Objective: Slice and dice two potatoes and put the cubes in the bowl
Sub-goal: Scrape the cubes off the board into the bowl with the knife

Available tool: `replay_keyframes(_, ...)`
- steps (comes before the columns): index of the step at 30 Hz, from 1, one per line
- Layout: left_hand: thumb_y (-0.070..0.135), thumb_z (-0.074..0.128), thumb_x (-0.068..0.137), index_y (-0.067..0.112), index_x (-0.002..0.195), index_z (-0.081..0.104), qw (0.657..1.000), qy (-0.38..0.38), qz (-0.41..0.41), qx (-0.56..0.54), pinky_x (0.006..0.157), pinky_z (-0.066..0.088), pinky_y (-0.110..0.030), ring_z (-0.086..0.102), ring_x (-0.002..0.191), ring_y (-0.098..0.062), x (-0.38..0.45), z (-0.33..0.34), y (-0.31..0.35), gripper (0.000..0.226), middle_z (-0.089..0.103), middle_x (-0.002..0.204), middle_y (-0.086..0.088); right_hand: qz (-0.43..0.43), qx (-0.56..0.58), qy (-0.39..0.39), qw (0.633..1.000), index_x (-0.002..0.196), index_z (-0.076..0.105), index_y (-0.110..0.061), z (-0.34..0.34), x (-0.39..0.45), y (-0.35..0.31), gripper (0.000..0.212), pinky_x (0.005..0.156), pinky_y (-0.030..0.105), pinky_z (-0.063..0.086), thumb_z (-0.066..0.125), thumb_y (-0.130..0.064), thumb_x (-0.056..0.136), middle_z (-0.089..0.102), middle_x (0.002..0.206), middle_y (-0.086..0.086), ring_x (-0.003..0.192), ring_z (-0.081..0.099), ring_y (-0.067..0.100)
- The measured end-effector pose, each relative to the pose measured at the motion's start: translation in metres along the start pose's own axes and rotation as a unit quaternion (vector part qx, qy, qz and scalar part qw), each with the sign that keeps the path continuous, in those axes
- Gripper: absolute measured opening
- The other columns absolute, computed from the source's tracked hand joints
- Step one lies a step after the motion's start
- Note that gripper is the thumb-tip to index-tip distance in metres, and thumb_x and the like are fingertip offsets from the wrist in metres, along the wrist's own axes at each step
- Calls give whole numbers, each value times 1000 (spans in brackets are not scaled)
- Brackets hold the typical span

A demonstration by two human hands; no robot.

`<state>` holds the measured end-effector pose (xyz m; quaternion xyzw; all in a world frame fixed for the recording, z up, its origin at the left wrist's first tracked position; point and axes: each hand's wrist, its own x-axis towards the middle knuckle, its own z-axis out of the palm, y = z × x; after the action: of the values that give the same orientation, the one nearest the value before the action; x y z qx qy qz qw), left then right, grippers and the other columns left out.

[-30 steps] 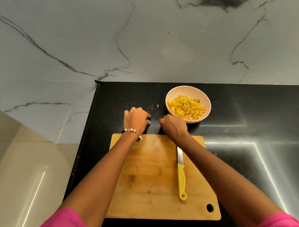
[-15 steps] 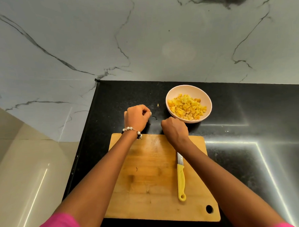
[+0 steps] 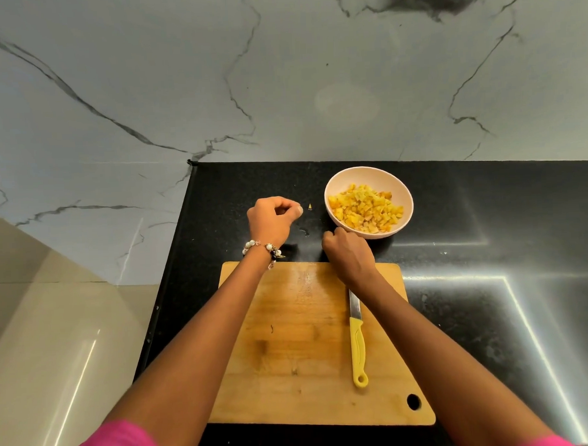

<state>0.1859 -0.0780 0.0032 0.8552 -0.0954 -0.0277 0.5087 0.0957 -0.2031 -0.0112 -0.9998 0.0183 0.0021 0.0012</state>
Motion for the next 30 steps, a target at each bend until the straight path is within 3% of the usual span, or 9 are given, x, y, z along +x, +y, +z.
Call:
replay_keyframes(3,19,70,82,15,89,73,1000,-1,14,-5,65,45,-11,62,76,-4,2,2,7,8,68,83,5,33,94,85,991,87,61,2,3,-2,2,3,52,31,36,60,1,85,59,83,20,69,59,35)
replay_keyframes(5,19,70,82,16,89,73,999,-5,32,-7,65,44,-11,62,77,-5,4,7,16,8,68,82,6,74,173,135,973,89,67,2,-3,-1,9,11,58,29,35,59,-2,83,61,85,19,74,57,33)
replay_keyframes(9,20,71,82,16,91,74,996,-35,77,21,67,45,-12,62,77,-6,11,26,38,11,69,83,4,201,300,241,901,97,72,-1,-35,0,36,20,78,28,40,57,-4,84,66,97,15,89,59,26)
replay_keyframes(12,17,70,83,14,102,73,991,-83,79,68,81,54,-27,65,90,-14,16,44,51,19,71,98,-3,216,346,209,889,98,72,-1,-49,6,58,24,84,28,50,52,2,85,70,97,13,87,65,24)
replay_keyframes(14,15,66,86,15,106,71,983,-110,78,122,88,54,-37,64,98,-20,19,54,54,21,69,107,-7,218,341,162,900,99,72,-1,-50,8,69,25,92,34,50,52,5,86,71,101,13,94,65,24)
replay_keyframes(16,14,62,88,16,104,72,979,-113,80,148,89,53,-39,64,100,-23,19,61,54,19,69,109,-7,223,313,166,908,96,74,-4,-47,10,76,23,97,37,48,56,5,86,71,101,11,100,63,25)
replay_keyframes(21,19,66,86,20,97,73,978,-75,87,173,91,49,-45,64,97,-22,16,64,58,13,71,100,-4,207,268,238,910,97,73,-5,-49,12,77,16,88,35,53,61,-2,87,71,97,10,93,65,24)
replay_keyframes(25,36,64,86,23,99,70,978,-30,116,169,92,37,-38,62,90,-17,2,56,63,20,71,89,0,169,262,217,925,103,71,-1,-53,1,67,21,87,31,49,57,-1,88,67,105,13,97,61,24)
replay_keyframes(30,40,59,87,22,95,72,988,5,143,63,80,49,-47,63,83,-17,-37,40,44,23,71,86,3,196,318,223,900,96,71,-4,-41,-51,30,17,71,30,50,59,-15,90,71,91,10,82,64,22)
